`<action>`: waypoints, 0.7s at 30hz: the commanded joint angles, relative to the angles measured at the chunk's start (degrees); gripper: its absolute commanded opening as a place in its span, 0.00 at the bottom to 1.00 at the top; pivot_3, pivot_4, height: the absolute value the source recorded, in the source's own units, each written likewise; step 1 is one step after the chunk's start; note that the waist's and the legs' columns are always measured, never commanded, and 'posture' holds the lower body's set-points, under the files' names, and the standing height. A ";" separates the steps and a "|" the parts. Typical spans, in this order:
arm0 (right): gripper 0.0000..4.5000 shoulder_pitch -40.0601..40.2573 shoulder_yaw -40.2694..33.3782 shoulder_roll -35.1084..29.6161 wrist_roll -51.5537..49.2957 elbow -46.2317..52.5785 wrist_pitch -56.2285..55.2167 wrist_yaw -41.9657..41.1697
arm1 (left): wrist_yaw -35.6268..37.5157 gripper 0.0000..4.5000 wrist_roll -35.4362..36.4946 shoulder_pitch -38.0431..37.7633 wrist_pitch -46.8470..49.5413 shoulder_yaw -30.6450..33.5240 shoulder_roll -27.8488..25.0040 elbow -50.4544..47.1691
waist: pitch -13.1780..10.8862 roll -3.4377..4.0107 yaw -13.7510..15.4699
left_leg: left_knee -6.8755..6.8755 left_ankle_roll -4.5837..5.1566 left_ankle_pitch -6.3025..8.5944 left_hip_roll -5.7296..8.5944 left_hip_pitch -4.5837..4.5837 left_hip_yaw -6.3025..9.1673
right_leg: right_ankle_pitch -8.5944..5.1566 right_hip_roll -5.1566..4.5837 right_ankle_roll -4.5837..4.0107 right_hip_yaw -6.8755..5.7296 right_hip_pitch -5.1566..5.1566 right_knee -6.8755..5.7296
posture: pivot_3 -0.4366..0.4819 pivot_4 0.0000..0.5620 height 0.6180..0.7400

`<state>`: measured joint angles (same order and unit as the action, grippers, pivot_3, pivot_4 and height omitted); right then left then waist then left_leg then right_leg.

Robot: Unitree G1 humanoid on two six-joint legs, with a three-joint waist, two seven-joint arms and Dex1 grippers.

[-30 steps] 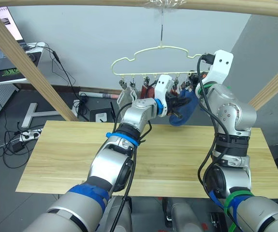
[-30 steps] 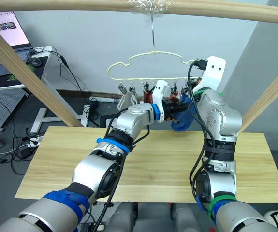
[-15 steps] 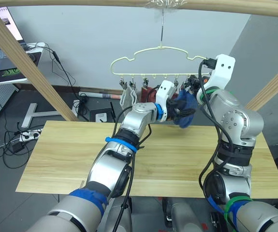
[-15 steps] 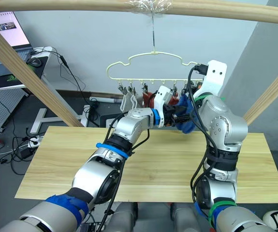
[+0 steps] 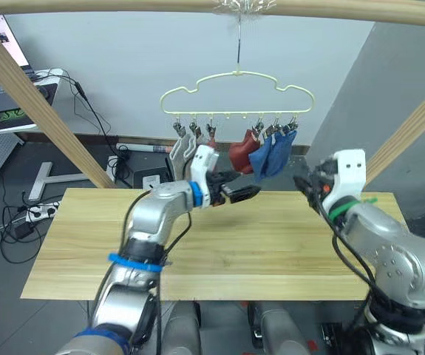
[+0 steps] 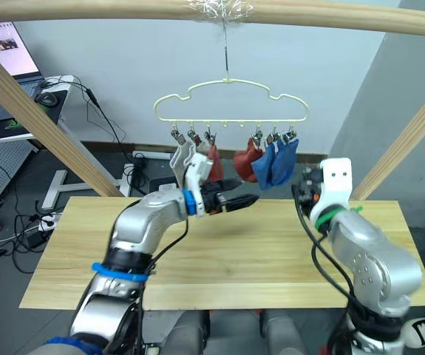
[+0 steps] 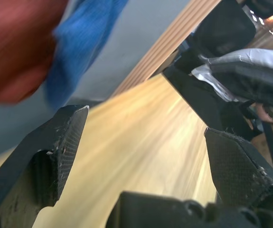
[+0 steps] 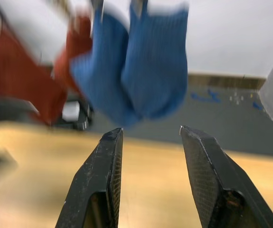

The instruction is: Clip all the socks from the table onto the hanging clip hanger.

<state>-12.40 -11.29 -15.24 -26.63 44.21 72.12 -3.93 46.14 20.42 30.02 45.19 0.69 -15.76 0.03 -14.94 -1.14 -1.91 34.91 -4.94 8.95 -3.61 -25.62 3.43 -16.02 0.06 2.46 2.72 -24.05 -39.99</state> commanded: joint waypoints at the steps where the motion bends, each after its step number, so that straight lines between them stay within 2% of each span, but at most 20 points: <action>1: 0.44 6.08 0.81 -1.35 0.35 4.69 -6.93 -2.94 | -2.66 0.99 2.82 -5.55 -0.05 4.25 -2.00 -9.21 | 0.01 -0.01 0.03 | 0.01 0.01 -0.01 0.00 0.00 0.00 | 0.00 0.00 0.00 0.00 0.00 0.01 | 0.53 0.32 1.00; 4: 0.44 15.30 1.27 -1.17 0.92 6.16 -12.52 -4.78 | -5.31 0.99 4.76 -13.98 -2.49 9.57 -2.54 -14.85 | 0.62 -0.08 0.26 | 0.04 0.07 -0.05 0.02 -0.01 -0.03 | -0.12 -0.03 0.19 0.04 0.04 0.10 | 0.55 0.31 1.00; 7: 0.44 20.50 0.99 -0.16 0.46 6.36 -16.26 -5.68 | -7.14 0.99 3.96 -19.64 -6.49 11.04 -3.02 -16.99 | 1.00 -0.09 0.42 | 0.05 0.07 -0.05 0.02 0.05 -0.03 | -0.16 -0.04 0.19 0.03 0.14 0.15 | 0.58 0.30 1.00; 9: 0.44 23.25 0.51 0.73 0.07 6.38 -18.55 -6.05 | -8.17 0.99 3.58 -23.20 -8.21 11.70 -3.51 -18.02 | 1.22 -0.09 0.49 | 0.05 0.15 -0.10 -0.01 0.33 -0.11 | -0.20 -0.07 0.06 0.03 0.43 0.23 | 0.58 0.30 1.00; 11: 0.44 25.11 0.40 0.89 0.18 6.41 -20.27 -6.37 | -8.28 0.99 4.28 -26.35 -8.45 11.77 -4.32 -19.55 | 1.57 -0.12 0.50 | -0.03 0.15 -0.09 -0.08 0.81 -0.15 | -0.45 -0.08 -0.48 0.02 0.91 0.51 | 0.59 0.30 1.00; 14: 0.44 27.11 0.17 1.07 0.04 6.63 -21.81 -6.38 | -7.83 0.99 5.71 -31.58 -7.89 11.73 -5.75 -22.42 | 2.05 -0.33 0.48 | -0.03 0.15 -0.09 -0.09 0.80 -0.30 | -0.41 -0.16 -0.56 0.10 0.90 0.66 | 0.60 0.30 1.00; 21: 0.44 28.75 0.66 0.55 -0.16 6.01 -23.12 -6.41 | -9.55 0.99 6.76 -33.63 -10.51 11.98 -5.37 -22.67 | 2.57 -0.44 1.81 | -0.05 0.15 -0.07 -0.06 0.73 -0.52 | -0.40 -0.32 -0.57 0.16 0.92 0.98 | 0.60 0.30 1.00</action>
<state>15.97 -10.09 -14.40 -26.03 48.28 50.32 -10.00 37.17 26.40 -3.73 36.74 11.86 -21.14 -20.41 -12.37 -1.58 -0.10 34.83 -4.78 8.88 -3.67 -24.89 2.90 -16.42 -0.26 1.89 2.88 -23.14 -39.00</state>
